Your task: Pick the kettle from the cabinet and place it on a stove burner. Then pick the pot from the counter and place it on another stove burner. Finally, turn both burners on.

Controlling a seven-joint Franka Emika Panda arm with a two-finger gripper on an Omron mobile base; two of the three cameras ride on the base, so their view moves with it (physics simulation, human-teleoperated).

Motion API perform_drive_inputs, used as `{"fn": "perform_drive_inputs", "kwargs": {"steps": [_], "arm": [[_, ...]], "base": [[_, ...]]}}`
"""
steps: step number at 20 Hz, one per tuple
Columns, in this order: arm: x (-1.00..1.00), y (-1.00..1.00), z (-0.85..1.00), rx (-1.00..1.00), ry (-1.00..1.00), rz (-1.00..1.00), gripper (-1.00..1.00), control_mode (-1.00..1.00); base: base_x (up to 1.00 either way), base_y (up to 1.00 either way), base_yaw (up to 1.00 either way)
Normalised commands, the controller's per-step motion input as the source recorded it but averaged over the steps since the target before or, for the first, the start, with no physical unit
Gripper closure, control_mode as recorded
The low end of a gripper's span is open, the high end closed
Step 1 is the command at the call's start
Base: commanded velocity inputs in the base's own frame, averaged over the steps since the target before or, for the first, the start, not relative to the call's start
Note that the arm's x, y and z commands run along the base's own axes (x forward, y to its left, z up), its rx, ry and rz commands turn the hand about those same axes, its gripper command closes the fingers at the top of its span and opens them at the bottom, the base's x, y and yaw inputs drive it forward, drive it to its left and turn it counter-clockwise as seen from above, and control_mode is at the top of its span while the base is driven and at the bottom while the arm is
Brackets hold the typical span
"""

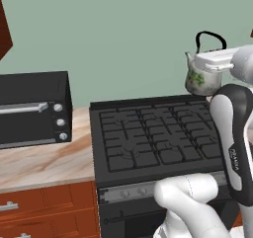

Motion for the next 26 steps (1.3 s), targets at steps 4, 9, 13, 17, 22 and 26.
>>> {"fn": "perform_drive_inputs", "kwargs": {"steps": [4,9,13,17,22,26], "arm": [[0.34,0.0,0.0,0.02,0.01,0.03,1.0,-1.0],[0.32,0.0,0.0,0.02,0.01,0.05,1.0,-1.0],[0.3,0.0,0.0,0.02,0.0,0.05,1.0,-1.0],[0.27,0.0,0.0,0.02,0.0,0.04,1.0,-1.0],[0.23,0.0,-0.02,0.02,0.0,0.06,1.0,-1.0],[0.25,0.0,-0.01,0.02,0.0,0.06,1.0,-1.0]], "base": [[0.0,0.0,0.0],[0.0,0.0,0.0],[0.0,0.0,0.0],[0.0,0.0,0.0],[0.0,0.0,0.0],[0.0,0.0,0.0]]}}
